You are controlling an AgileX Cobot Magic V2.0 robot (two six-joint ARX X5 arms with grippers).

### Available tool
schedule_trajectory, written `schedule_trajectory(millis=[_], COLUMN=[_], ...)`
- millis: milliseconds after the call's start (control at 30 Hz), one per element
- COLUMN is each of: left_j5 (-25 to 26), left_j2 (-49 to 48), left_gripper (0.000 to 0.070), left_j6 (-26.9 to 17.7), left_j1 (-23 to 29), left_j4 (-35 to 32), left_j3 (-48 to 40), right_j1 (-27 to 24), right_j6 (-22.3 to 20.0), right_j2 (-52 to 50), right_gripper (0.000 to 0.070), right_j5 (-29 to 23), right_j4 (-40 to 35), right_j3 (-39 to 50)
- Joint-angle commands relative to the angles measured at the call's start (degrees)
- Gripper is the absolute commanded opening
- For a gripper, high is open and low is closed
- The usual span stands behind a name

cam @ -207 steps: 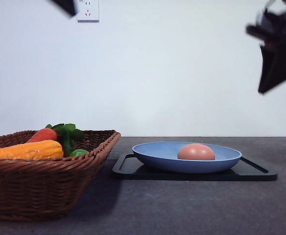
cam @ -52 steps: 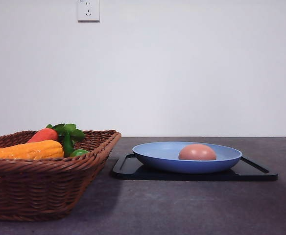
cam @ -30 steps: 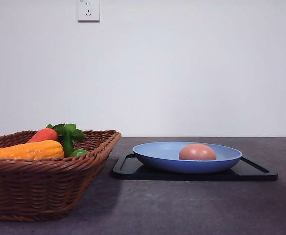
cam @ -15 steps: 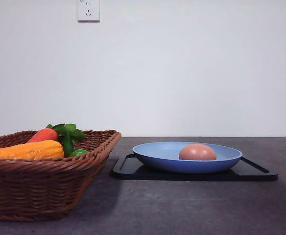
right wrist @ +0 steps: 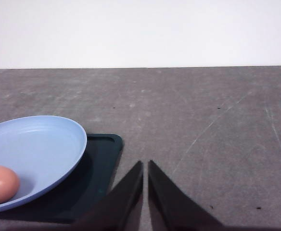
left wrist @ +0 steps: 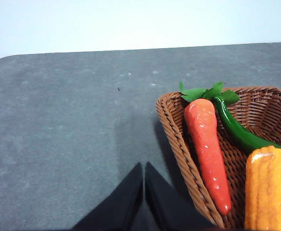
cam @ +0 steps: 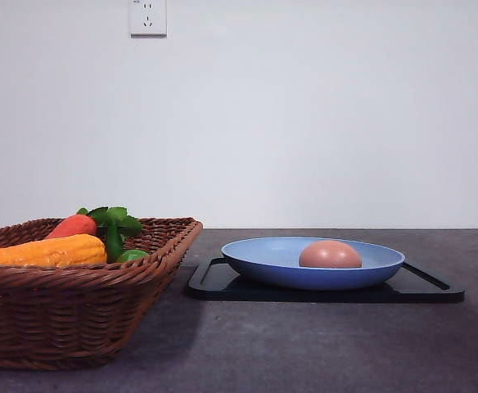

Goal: Transfer egg from basket to plate and serve

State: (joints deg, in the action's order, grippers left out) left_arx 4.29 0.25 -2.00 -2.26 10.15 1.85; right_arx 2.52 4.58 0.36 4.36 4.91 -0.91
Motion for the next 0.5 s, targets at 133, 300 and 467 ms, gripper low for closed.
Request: schedule_trajectory(millis=[133,300,467], left_j5=[-0.04,-0.04,-0.04], left_j2=[-0.07,-0.07,-0.07], left_gripper=[0.0,0.0,0.0], left_j6=[-0.28,-0.28,-0.28], left_j1=[0.01,0.01,0.01], left_j4=[0.2,0.2,0.2], left_j3=[-0.81,-0.81,-0.81], right_j1=[0.07,0.07,0.07], right_j6=[0.57,0.57,0.57], right_j2=[-0.15,-0.15,-0.15], right_gripper=[0.0,0.0,0.0], right_j5=[-0.09,-0.09,-0.09], right_j4=[-0.63,-0.63,-0.63], right_j3=[0.2,0.2,0.2])
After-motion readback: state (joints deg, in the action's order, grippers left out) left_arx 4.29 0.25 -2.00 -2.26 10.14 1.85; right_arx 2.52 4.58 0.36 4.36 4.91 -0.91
